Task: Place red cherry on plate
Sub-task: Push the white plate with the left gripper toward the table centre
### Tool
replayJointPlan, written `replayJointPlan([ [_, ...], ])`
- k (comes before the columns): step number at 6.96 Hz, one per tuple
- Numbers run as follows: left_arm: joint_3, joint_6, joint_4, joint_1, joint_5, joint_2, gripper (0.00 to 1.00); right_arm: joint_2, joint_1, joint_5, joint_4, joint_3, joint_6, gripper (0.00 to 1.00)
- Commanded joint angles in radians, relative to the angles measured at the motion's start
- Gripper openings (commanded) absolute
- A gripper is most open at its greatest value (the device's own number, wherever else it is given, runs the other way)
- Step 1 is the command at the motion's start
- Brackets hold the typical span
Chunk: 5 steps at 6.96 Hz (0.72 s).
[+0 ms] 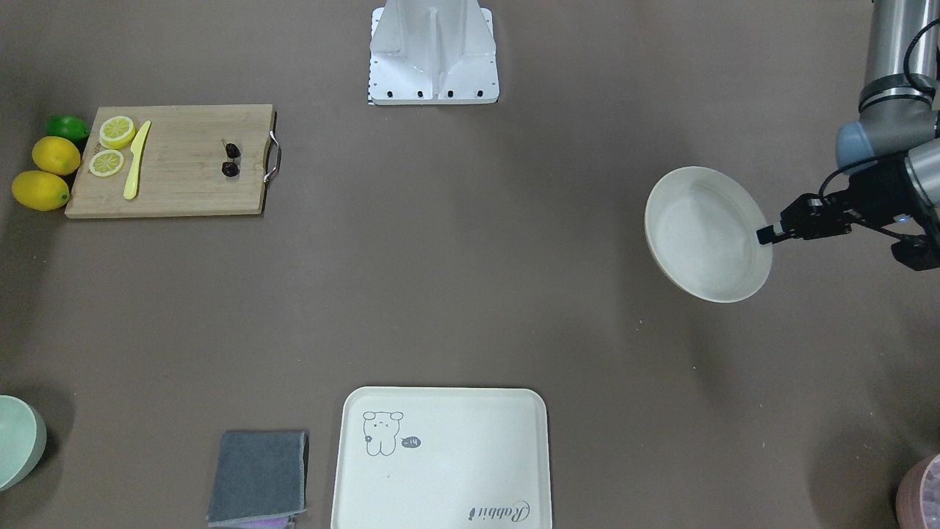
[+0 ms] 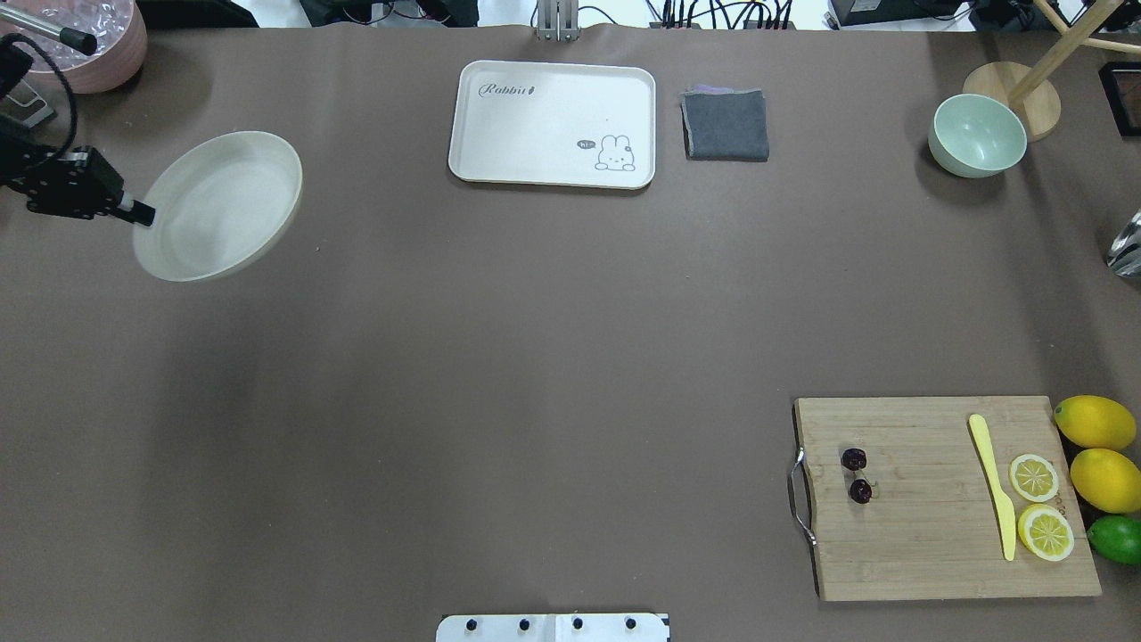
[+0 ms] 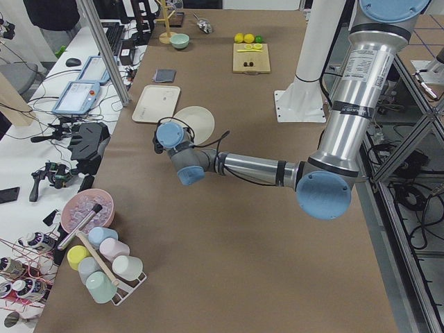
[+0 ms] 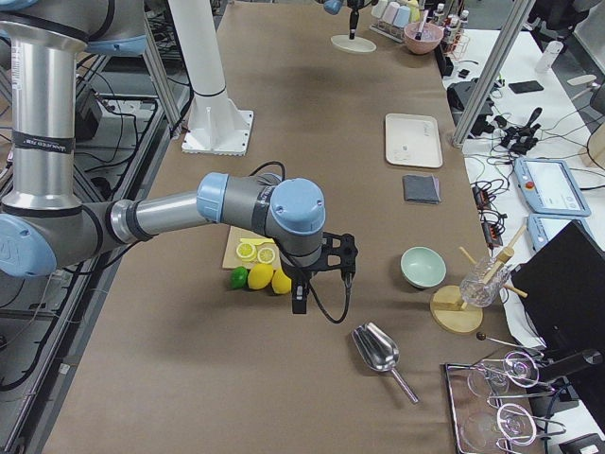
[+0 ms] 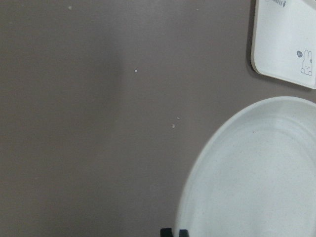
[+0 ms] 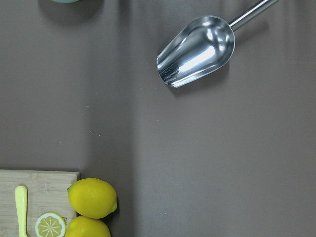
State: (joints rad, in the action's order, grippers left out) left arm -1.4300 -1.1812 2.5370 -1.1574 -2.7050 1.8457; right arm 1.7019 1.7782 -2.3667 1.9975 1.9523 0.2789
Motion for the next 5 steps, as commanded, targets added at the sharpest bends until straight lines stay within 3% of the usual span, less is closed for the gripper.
replayJointPlan([
  [1, -0.017, -0.168, -0.003, 0.198, 0.187, 0.122, 0.0, 0.005, 0.013, 0.0, 0.003, -0.007, -0.001, 1.0],
  [3, -0.013, -0.278, -0.007, 0.376, 0.38, 0.229, 0.0, 0.013, 0.036, 0.0, 0.006, -0.01, -0.003, 1.0],
  [5, -0.015, -0.276, -0.033, 0.446, 0.442, 0.26, 0.0, 0.013, 0.041, 0.0, 0.007, -0.012, -0.018, 1.0],
])
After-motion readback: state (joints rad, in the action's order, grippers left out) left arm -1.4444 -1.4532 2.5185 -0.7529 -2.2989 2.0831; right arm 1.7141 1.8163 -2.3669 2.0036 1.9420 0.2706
